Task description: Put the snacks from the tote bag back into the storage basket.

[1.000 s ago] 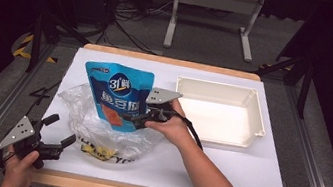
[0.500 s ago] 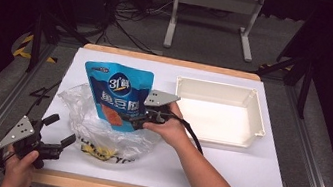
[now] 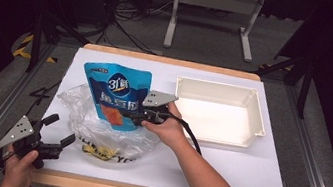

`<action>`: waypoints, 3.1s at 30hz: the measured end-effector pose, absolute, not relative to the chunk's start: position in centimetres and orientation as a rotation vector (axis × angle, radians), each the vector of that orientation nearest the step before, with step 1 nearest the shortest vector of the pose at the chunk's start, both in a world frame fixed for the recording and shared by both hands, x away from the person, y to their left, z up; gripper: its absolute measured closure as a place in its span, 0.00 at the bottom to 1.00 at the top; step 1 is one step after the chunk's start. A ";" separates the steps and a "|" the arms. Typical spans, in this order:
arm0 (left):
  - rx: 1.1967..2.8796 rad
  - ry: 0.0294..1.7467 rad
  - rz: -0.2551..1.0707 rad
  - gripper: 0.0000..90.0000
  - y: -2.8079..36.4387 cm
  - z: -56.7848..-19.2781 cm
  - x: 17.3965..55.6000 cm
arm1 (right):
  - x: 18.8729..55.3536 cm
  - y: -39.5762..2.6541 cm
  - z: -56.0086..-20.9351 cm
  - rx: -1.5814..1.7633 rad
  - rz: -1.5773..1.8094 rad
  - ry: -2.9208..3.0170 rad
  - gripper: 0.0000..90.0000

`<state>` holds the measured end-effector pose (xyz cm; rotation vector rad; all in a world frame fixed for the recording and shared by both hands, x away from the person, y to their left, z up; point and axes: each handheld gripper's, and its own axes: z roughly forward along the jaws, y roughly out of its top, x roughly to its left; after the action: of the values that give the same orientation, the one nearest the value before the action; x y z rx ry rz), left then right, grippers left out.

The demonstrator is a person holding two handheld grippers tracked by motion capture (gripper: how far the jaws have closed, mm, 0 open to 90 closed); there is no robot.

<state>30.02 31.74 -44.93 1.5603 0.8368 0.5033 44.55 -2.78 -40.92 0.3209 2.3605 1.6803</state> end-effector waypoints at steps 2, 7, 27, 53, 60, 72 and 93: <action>1.560 0.838 0.504 0.04 31.8 -44.9 30.0 | 44.6 -2.7 -40.9 0.333 1.680 2.359 0.59; 1.559 0.839 0.503 0.04 31.8 -45.0 30.1 | 44.5 -2.7 -40.6 0.373 1.674 2.361 0.60; 1.551 0.843 0.509 0.04 31.7 -45.0 30.1 | 43.8 -3.1 -35.7 0.308 1.691 2.340 0.60; 1.554 0.842 0.507 0.04 31.7 -45.0 30.1 | 42.8 -3.9 -29.8 0.246 1.716 2.307 0.60; 1.557 0.841 0.506 0.04 31.7 -45.0 30.1 | 42.8 -4.4 -29.3 0.248 1.721 2.299 0.60; 1.559 0.840 0.505 0.04 31.7 -45.0 30.1 | 43.1 -6.6 -28.5 0.278 1.708 2.277 0.61; 1.556 0.845 0.506 0.04 31.6 -45.1 30.2 | 43.1 -12.9 -26.6 0.365 1.671 2.211 0.61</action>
<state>30.16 31.61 -45.09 1.5563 0.8453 0.5061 43.13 -12.89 -26.63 0.3653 2.2113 1.6706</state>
